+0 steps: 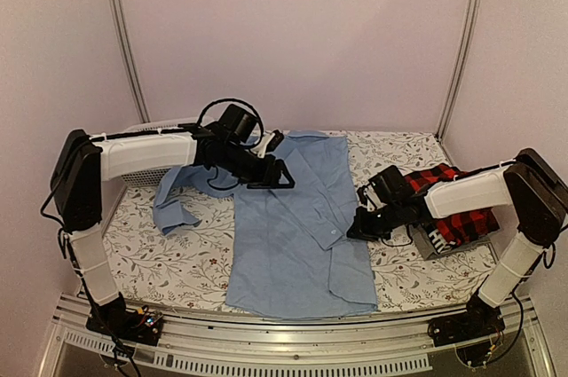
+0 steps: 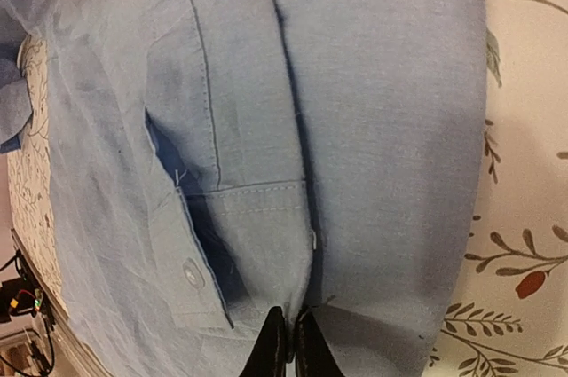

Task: Fold and stack the long sleeve shirts
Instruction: Adjust the sleeve of the 1/3-folded shirt.

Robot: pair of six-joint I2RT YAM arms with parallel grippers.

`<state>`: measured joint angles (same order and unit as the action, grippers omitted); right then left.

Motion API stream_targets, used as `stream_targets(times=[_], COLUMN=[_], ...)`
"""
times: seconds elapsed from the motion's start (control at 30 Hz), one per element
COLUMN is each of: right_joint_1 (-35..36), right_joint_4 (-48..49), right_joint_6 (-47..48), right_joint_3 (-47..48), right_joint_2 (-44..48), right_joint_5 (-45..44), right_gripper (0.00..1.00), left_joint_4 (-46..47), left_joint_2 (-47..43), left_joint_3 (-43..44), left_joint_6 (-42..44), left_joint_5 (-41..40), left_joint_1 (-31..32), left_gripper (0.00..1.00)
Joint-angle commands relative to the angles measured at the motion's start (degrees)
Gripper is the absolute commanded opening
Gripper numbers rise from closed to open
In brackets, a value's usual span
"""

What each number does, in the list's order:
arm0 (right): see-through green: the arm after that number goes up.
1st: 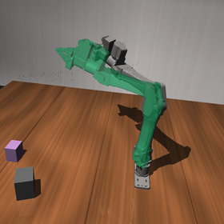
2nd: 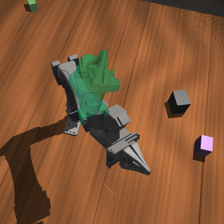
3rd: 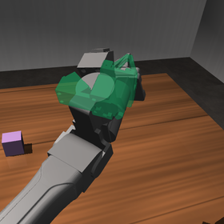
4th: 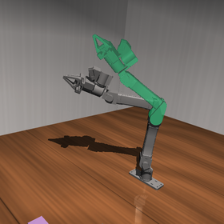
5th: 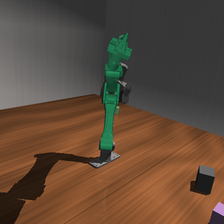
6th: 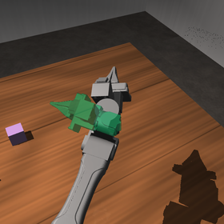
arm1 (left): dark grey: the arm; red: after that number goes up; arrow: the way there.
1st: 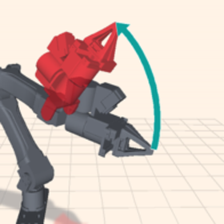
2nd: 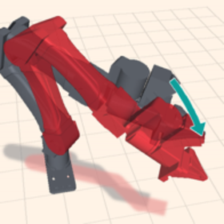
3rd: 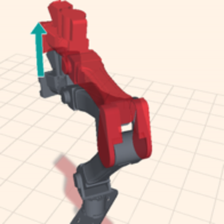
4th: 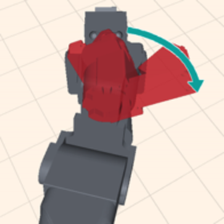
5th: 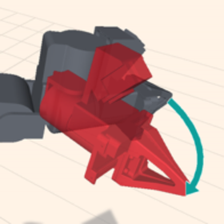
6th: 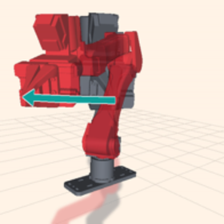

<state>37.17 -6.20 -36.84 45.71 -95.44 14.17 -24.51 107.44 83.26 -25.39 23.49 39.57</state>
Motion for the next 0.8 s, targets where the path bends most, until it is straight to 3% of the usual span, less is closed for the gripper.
stream_targets(times=[0.0, 0.37, 0.77], right_joint_1=[1.1, 4.4, 14.7], right_joint_4=[-2.0, -10.8, -19.0], right_joint_6=[-1.0, -5.9, -17.1], right_joint_3=[0.4, -3.9, -8.9], right_joint_2=[1.4, 14.9, 25.1], right_joint_5=[0.4, 0.5, -3.1], right_gripper=[0.0, 0.0, 0.0], left_joint_4=[1.5, 2.6, 5.4], left_joint_2=[-2.4, -1.4, 3.4], left_joint_3=[-1.6, -1.8, 0.2], left_joint_6=[-0.2, -0.1, -1.4], left_joint_5=[-0.1, 1.2, 4.1], left_joint_1=[-0.9, -1.2, -1.0], left_gripper=[0.6, 0.6, 0.59])
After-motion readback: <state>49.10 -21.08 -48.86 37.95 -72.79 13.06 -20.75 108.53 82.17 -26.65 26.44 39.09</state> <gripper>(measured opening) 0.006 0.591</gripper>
